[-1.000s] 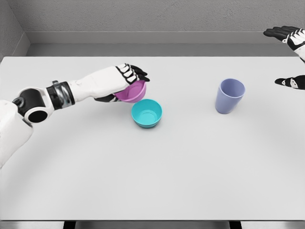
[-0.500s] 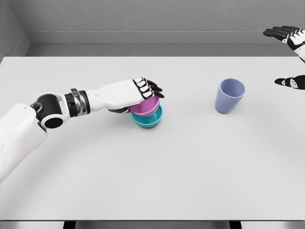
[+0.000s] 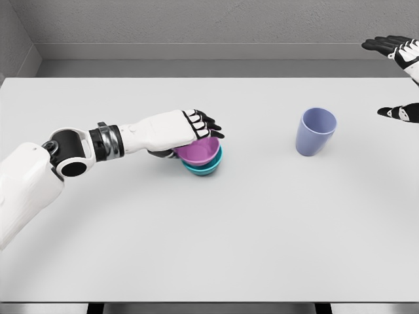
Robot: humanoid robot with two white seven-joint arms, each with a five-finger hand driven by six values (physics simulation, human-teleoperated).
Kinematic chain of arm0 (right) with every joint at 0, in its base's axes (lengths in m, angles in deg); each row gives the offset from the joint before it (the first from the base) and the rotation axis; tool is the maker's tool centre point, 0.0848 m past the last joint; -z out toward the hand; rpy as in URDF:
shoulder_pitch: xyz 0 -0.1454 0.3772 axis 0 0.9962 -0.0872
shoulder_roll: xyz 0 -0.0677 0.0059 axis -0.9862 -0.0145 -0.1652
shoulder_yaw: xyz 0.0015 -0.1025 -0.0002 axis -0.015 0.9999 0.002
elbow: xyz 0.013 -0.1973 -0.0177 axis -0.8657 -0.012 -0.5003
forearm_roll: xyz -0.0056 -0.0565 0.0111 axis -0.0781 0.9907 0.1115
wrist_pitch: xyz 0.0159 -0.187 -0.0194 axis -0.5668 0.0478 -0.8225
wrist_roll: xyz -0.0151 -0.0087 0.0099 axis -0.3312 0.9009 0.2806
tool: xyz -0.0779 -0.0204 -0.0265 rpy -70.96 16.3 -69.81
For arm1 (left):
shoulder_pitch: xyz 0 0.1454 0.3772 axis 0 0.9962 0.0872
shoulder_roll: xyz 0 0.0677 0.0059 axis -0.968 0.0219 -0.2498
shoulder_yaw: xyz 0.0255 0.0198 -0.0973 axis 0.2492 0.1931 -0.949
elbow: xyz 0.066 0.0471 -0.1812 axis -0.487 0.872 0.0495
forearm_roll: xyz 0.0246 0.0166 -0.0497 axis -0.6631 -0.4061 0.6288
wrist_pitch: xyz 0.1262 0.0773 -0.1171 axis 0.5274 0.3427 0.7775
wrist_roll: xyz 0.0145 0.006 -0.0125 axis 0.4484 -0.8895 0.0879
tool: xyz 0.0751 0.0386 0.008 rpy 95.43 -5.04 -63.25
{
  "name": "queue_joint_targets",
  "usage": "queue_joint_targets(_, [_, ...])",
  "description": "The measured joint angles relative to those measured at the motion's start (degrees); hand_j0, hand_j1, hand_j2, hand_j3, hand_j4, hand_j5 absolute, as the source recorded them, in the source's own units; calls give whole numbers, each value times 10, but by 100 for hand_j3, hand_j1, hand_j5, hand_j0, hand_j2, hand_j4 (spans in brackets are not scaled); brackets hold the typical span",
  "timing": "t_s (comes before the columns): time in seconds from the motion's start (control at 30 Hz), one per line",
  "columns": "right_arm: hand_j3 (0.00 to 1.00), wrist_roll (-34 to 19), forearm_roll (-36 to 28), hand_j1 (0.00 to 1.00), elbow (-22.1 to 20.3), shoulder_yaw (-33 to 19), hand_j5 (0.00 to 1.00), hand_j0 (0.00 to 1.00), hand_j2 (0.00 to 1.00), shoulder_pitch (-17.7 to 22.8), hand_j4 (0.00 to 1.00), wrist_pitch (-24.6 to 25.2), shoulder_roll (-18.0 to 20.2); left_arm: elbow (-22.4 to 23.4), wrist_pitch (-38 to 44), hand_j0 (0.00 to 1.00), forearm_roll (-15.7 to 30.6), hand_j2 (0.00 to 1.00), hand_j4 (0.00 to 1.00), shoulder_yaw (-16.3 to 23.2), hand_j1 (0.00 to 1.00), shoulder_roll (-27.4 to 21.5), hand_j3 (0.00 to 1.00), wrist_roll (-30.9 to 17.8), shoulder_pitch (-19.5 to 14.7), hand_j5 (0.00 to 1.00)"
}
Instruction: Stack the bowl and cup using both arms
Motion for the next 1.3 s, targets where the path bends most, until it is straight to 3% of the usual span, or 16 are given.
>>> queue_joint_targets(0.33, [100, 0, 0, 100, 1, 0, 100, 100, 100, 1, 100, 0, 1, -1, 0, 100, 8, 100, 100, -2, 100, -11, 100, 1, -6, 100])
queue_joint_targets(0.67, [100, 0, -1, 100, 2, 0, 100, 100, 100, 1, 100, -1, 1, 0, 0, 100, 84, 100, 100, -15, 100, -113, 100, 2, -4, 100])
queue_joint_targets(0.87, [100, 1, 3, 100, 3, 0, 100, 100, 100, -2, 100, -1, 1, 5, 0, 100, 106, 100, 100, -30, 100, -181, 100, 3, 2, 100])
queue_joint_targets(0.93, [100, -15, 26, 100, 28, 0, 100, 100, 100, -14, 100, 2, 1, 10, 0, 100, 117, 100, 100, -34, 100, -194, 100, 4, 3, 100])
queue_joint_targets(1.17, [100, -153, 191, 100, 96, 7, 100, 100, 100, -92, 100, 27, -9, 17, 0, 100, 127, 100, 100, -39, 100, -204, 100, 2, 7, 100])
queue_joint_targets(1.3, [100, -229, 225, 100, 141, 88, 100, 100, 100, -241, 100, 25, -45, 21, 0, 100, 127, 100, 100, -46, 100, -204, 100, 2, 11, 100])
